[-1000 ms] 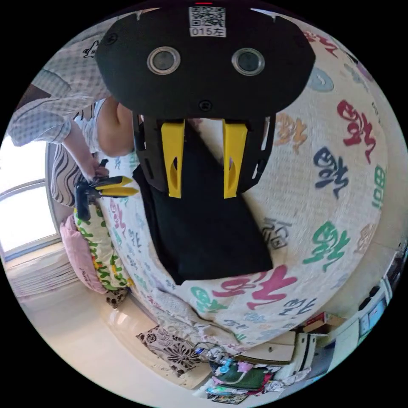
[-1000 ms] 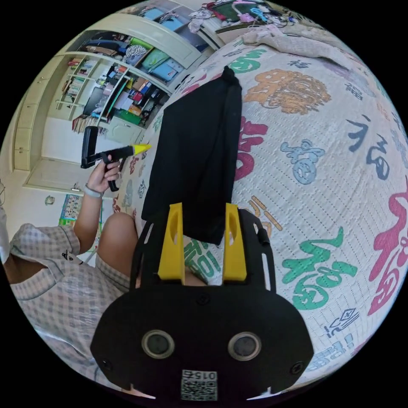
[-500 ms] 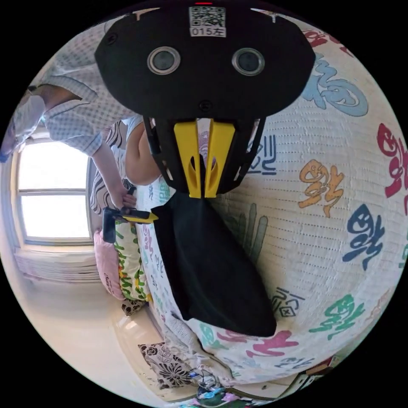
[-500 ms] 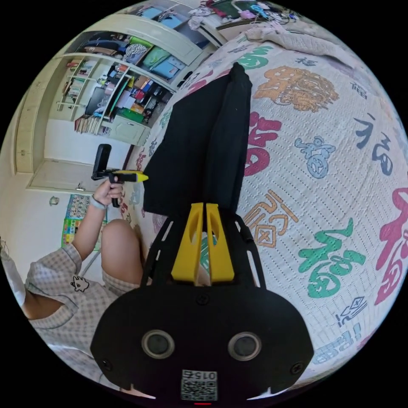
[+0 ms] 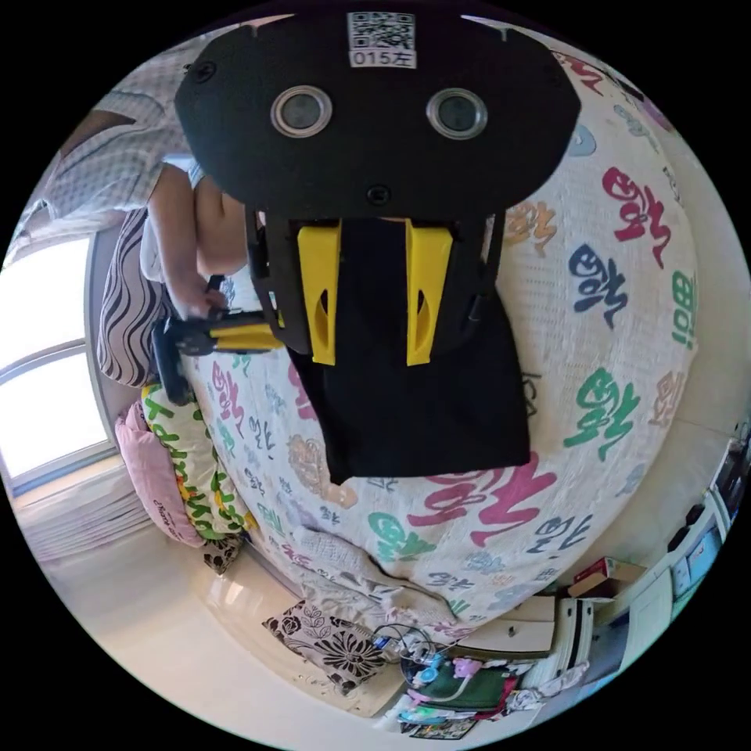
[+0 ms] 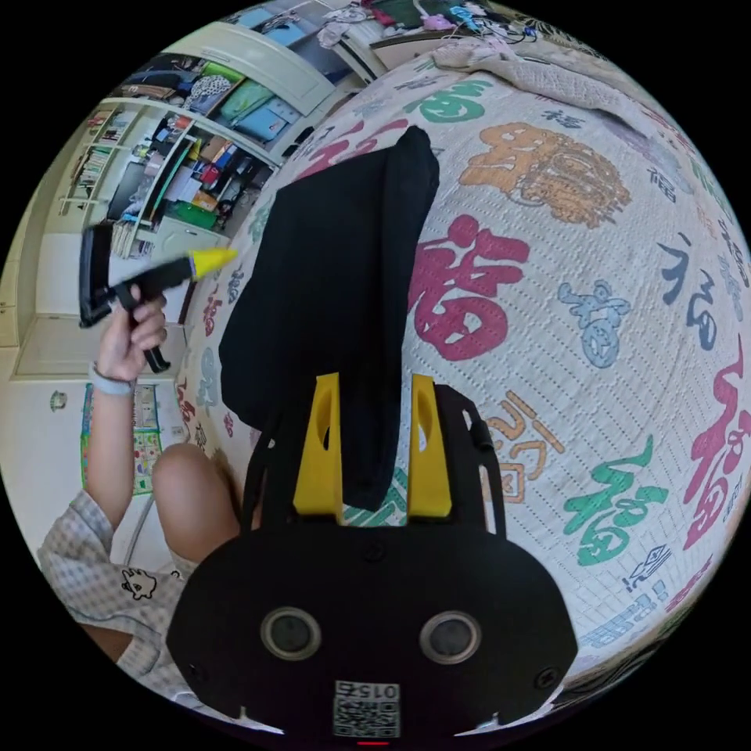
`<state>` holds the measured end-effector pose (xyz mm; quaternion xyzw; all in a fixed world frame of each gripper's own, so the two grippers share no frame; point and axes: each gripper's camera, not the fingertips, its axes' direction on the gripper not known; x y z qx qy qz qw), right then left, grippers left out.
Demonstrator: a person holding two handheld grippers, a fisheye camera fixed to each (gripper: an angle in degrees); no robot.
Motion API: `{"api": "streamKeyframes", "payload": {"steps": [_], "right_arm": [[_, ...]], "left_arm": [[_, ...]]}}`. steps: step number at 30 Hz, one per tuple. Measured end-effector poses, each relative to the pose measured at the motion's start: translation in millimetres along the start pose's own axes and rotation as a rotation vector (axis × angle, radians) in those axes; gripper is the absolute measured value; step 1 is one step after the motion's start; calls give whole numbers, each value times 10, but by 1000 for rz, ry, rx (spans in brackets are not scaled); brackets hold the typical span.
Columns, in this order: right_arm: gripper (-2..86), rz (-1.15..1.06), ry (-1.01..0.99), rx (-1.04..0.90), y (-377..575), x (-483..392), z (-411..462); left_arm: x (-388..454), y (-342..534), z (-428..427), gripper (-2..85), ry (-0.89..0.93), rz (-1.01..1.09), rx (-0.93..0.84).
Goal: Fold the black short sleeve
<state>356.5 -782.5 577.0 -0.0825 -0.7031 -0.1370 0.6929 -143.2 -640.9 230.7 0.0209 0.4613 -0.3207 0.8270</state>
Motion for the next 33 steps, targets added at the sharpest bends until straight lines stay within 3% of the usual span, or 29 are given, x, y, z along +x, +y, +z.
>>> {"api": "streamKeyframes", "payload": {"steps": [4, 8, 12, 18, 23, 28, 33], "right_arm": [[106, -103, 131, -62, 41, -102, 86], [54, -112, 53, -79, 80, 56, 101], [9, -170, -67, -97, 75, 80, 113], [-1, -397, -383, 21, 108, -291, -110], [-2, -476, -703, 186, -7, -665, -250], [-2, -375, -632, 209, -14, -467, -240], [0, -156, -289, 89, -23, 20, -71]], "left_arm": [[252, -727, 517, 125, 19, -48, 18], [437, -1209, 1084, 105, -15, -78, -90], [543, -1319, 1110, 31, -83, -23, -119], [678, -1032, 53, 4, -157, 142, -47], [722, -817, -896, 0, -412, 112, -19], [1223, -1129, -518, 2, -499, 211, -90], [1579, -1577, 801, 10, -462, 249, -263]]}}
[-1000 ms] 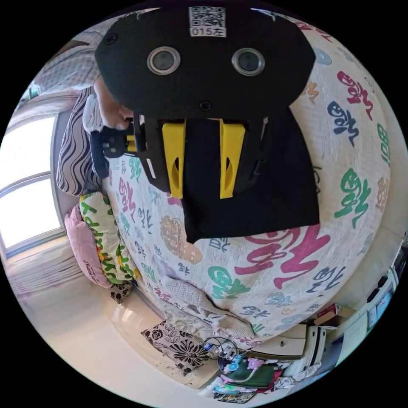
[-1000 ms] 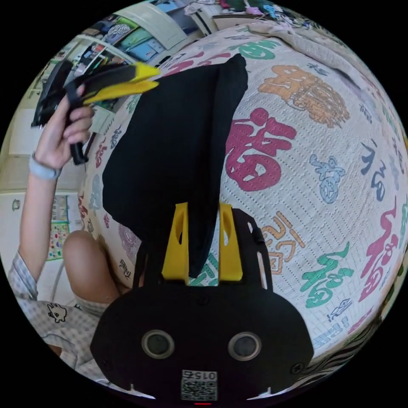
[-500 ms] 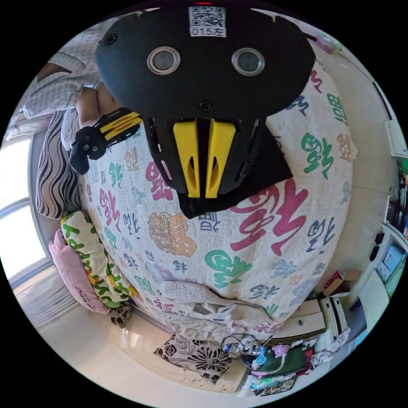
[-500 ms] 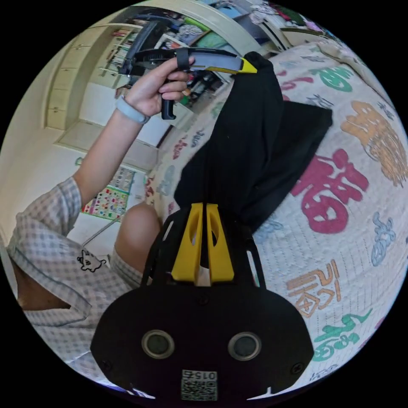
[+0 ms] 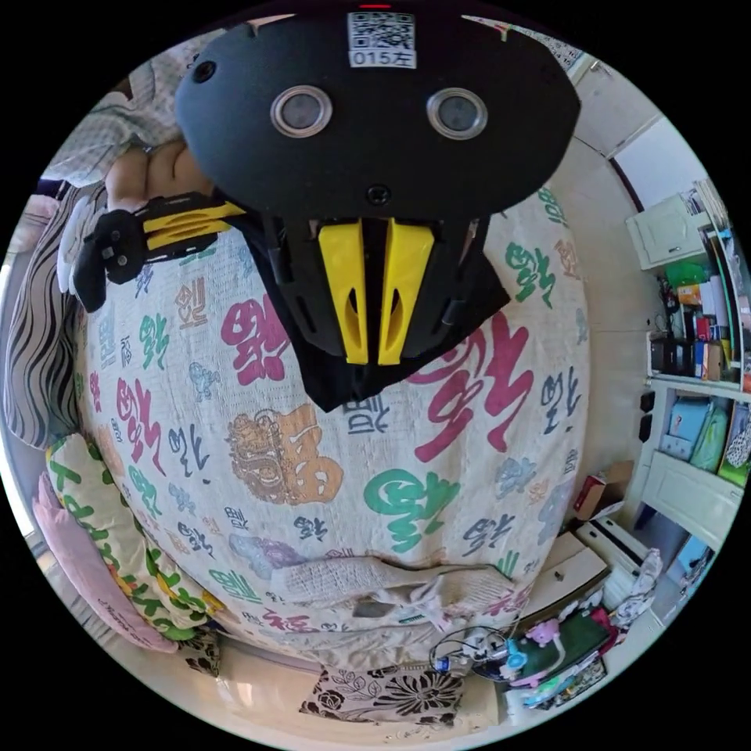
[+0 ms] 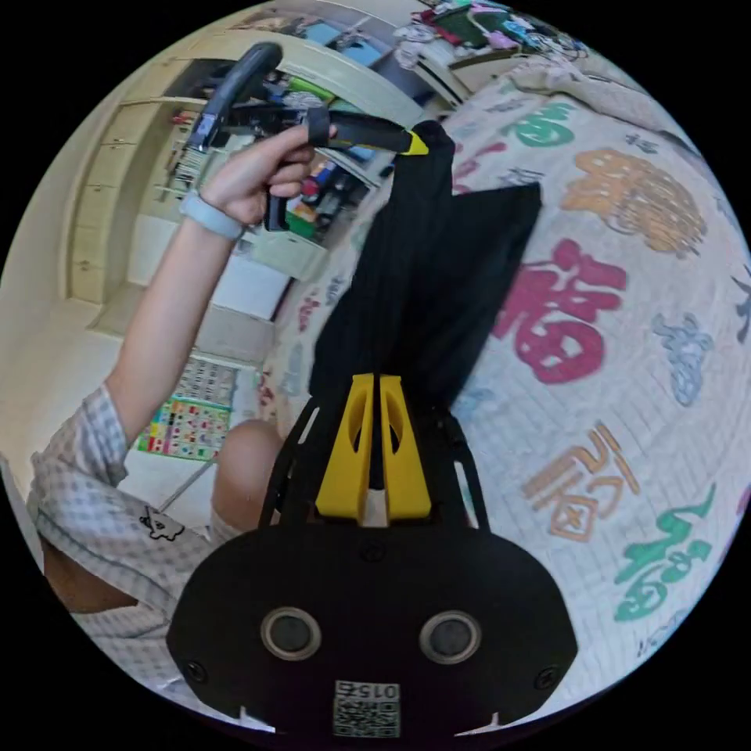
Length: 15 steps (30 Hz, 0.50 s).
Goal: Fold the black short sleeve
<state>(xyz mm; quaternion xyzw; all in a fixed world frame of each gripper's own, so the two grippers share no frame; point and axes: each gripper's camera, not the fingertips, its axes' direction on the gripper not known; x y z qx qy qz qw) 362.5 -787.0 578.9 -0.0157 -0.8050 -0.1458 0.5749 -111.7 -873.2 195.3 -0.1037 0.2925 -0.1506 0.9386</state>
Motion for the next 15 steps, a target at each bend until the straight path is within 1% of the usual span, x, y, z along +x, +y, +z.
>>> {"api": "streamKeyframes", "payload": {"steps": [2, 4, 6, 9, 11, 12, 13, 15], "right_arm": [[1, 44, 142, -76, -51, 111, 70], [4, 36, 154, -165, -121, 158, 179], [8, 13, 146, -228, -184, 172, 271], [22, -15, 167, -240, -296, 135, 317], [53, 4, 163, -227, -389, 159, 332], [56, 7, 150, -229, -410, 167, 342], [57, 9, 126, -234, -448, 174, 365], [49, 8, 127, -237, -498, 156, 392]], "left_arm": [[319, -261, 428, 20, -113, 36, -85], [441, -328, 573, 35, -186, 43, -104], [436, -317, 528, 49, -171, 37, -74], [204, -154, 261, 73, 31, 20, 1], [-31, 191, -31, 108, 280, 19, 64], [-71, 318, -104, 110, 324, 30, 83], [-115, 624, -233, 114, 369, 63, 119], [-108, 1144, -310, 111, 322, 92, 122]]}}
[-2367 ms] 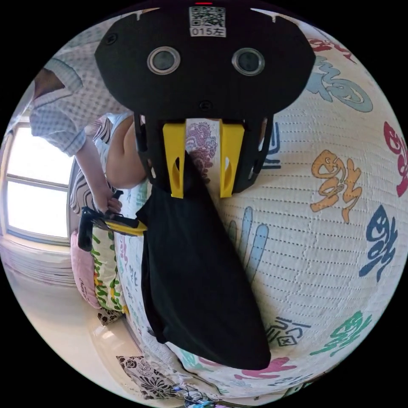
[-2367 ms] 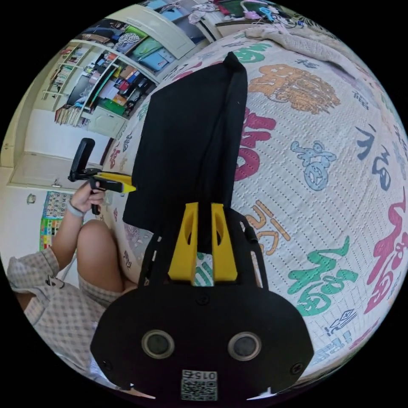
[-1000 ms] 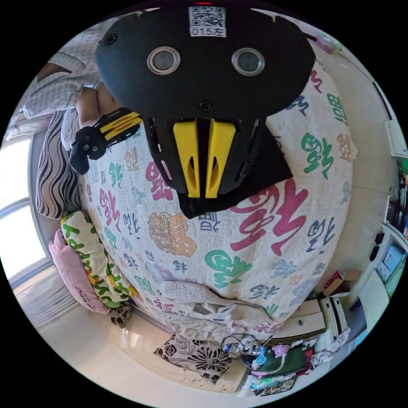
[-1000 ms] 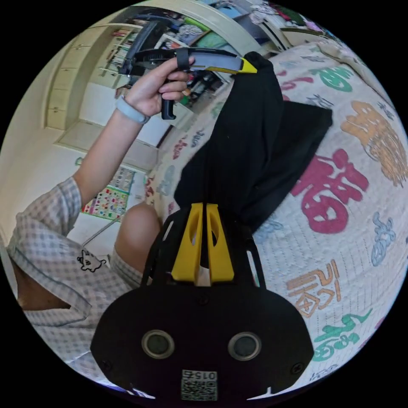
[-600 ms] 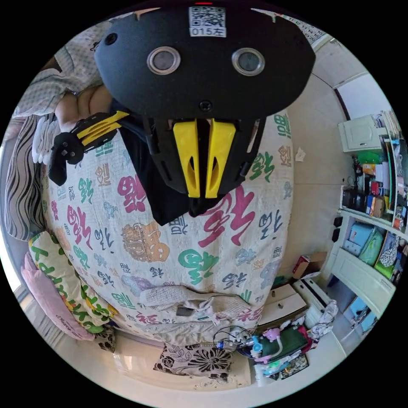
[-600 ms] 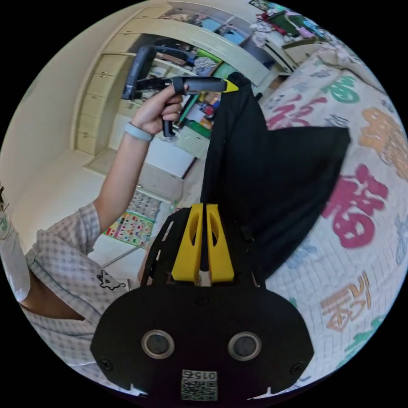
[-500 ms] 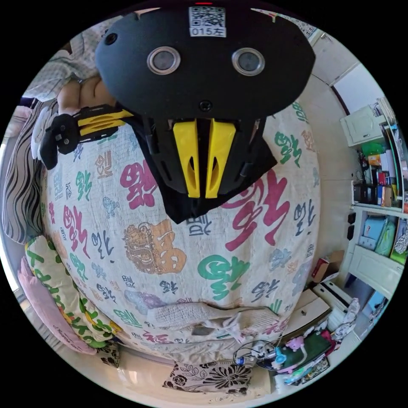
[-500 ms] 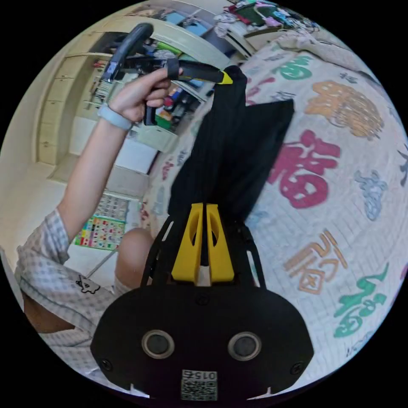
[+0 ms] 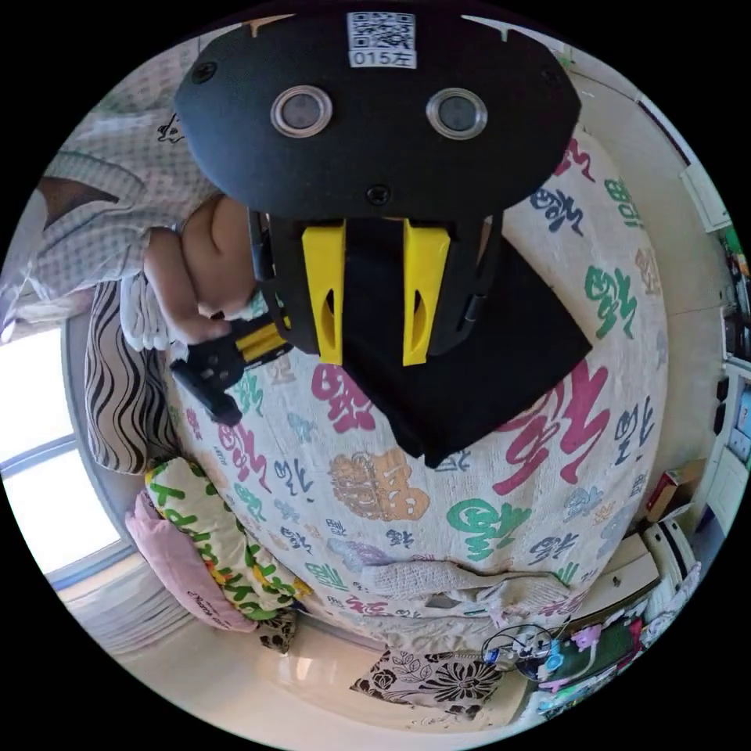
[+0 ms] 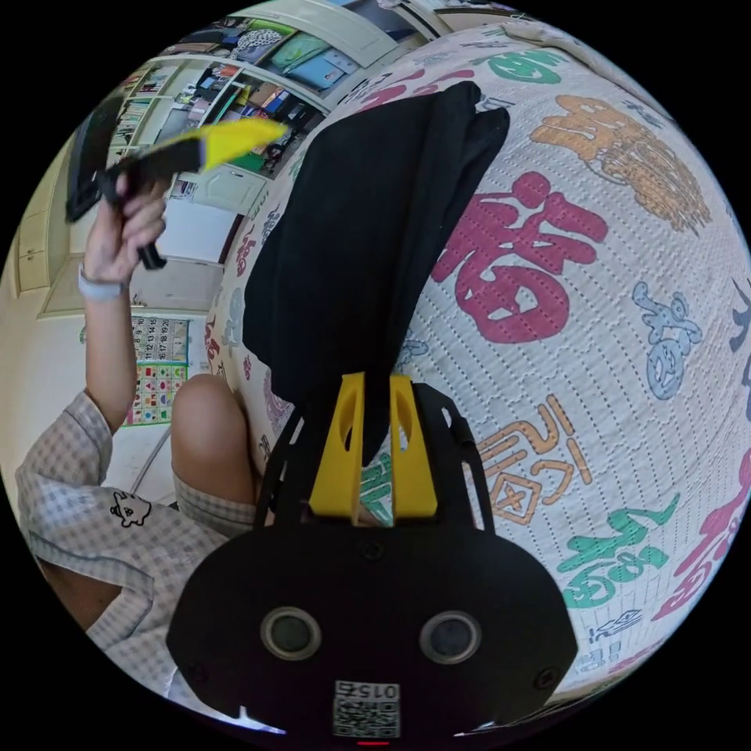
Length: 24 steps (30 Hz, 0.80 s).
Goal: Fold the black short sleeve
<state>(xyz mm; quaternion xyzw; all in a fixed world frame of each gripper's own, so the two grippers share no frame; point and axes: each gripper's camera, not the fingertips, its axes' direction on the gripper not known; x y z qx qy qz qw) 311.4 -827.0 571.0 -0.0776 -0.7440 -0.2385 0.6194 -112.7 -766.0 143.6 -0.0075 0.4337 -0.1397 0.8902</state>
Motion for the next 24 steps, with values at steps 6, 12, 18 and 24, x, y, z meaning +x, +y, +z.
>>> {"api": "streamKeyframes", "payload": {"steps": [6, 12, 18, 24], "right_arm": [[8, -2, 89, -9, -140, -164, 12], [0, -15, 102, -19, -201, -250, -1], [-1, -160, 47, -47, -175, -489, -57], [30, -108, 147, -154, -353, -484, 36]], "left_arm": [[119, 1282, 447, 117, -194, -17, -267], [-123, 1610, 461, 21, -304, -105, -220], [-336, 2114, -109, 1, -354, -154, -139], [-755, 2422, -43, 15, -245, -205, -154]]}}
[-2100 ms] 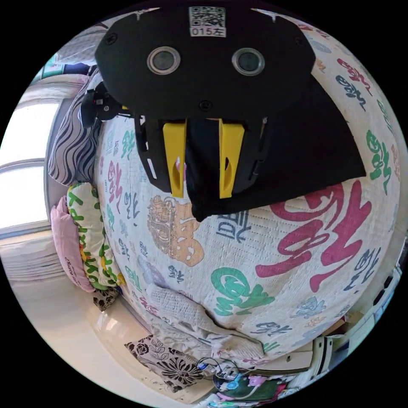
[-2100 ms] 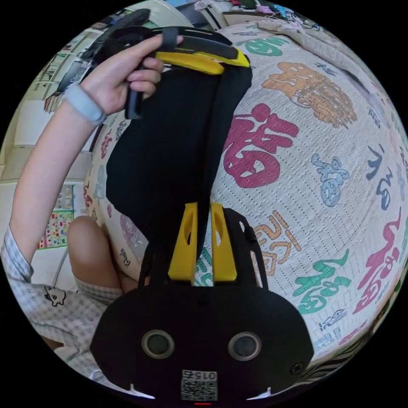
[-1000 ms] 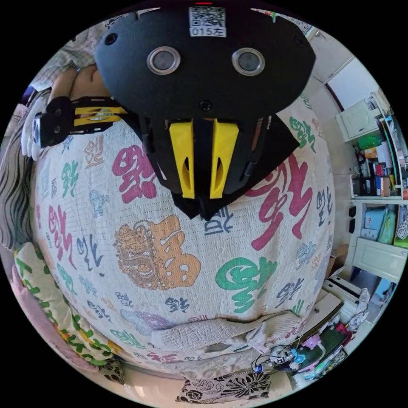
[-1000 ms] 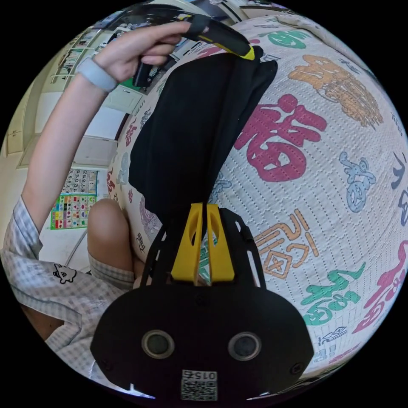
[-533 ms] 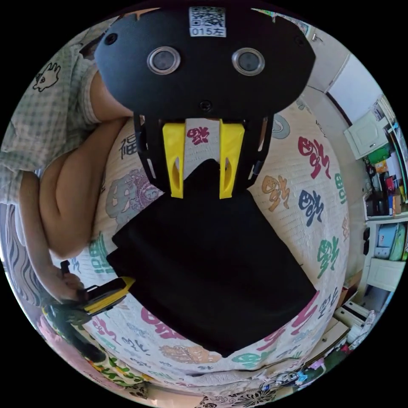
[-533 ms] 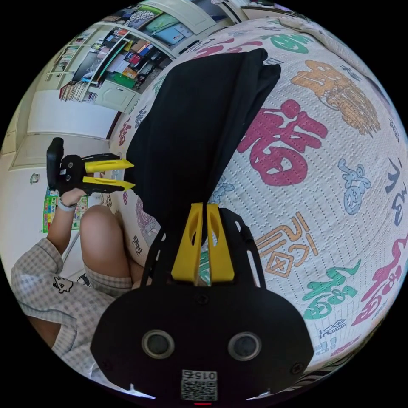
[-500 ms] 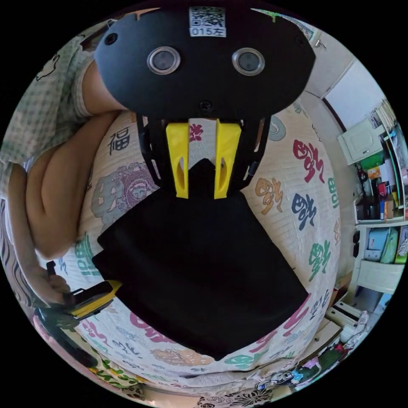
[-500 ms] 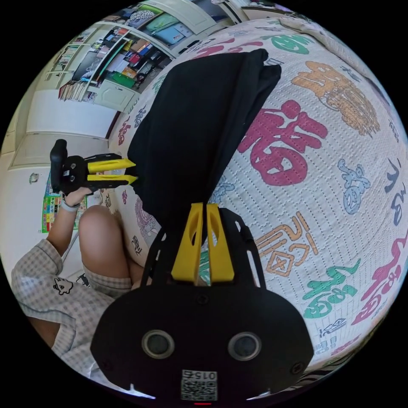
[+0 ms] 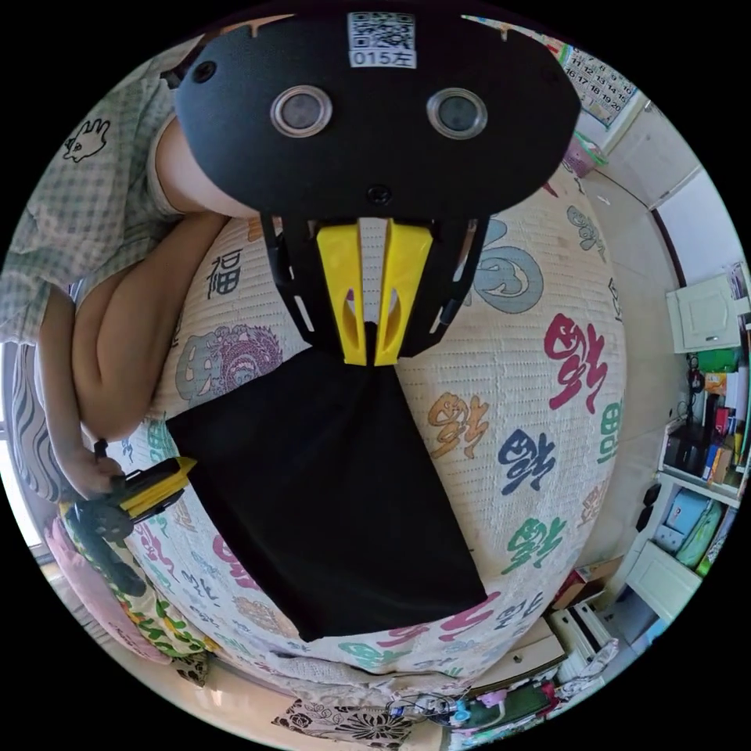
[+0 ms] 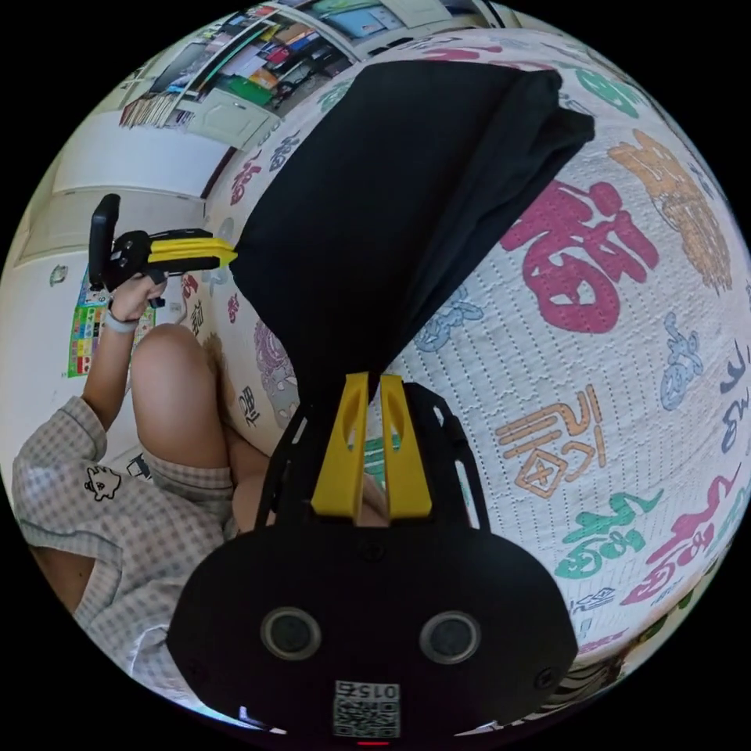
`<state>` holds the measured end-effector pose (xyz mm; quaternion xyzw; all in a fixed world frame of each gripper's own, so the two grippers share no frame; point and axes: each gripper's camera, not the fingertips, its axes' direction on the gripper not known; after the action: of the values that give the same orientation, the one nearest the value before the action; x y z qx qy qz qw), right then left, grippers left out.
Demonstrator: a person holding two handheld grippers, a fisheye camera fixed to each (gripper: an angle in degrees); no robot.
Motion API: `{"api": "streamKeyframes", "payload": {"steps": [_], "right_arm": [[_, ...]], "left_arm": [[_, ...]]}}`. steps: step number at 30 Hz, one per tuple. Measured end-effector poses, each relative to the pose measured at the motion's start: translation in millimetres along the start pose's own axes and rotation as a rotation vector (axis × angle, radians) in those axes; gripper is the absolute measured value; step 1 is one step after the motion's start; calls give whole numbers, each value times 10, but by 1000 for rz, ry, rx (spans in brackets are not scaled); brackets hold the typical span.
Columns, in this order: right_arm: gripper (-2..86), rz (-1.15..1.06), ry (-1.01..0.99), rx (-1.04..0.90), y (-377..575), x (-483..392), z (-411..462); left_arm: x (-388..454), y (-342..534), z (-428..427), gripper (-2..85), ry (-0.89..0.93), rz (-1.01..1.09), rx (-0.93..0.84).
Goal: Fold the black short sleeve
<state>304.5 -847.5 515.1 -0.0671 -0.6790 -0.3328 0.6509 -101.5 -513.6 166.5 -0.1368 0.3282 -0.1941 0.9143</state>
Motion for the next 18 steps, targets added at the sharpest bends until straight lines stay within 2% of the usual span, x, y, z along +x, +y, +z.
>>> {"api": "streamKeyframes", "payload": {"steps": [3, 5, 7, 9, 13, 16, 18], "right_arm": [[50, 117, 86, 176, 130, 147, -398], [62, 228, 17, 472, 161, 290, -822], [72, 214, -29, 645, 65, 312, -1031], [88, 195, 57, 644, -263, 286, -1153], [99, 210, 241, 535, -1050, 352, -1130], [87, 256, 291, 405, -1349, 528, -975], [66, 264, 257, 398, -1320, 671, -958]], "left_arm": [[-239, 124, -134, 33, 19, -13, 54], [-554, 146, -359, 51, 53, -53, 146], [-817, 70, -521, 65, 94, -88, 228], [-1047, -86, -615, 81, 133, -100, 296], [-1564, -638, -472, 112, 159, -185, 300], [-1932, -917, -294, 120, 201, -282, 315], [-2124, -1016, -159, 118, 263, -314, 302]]}}
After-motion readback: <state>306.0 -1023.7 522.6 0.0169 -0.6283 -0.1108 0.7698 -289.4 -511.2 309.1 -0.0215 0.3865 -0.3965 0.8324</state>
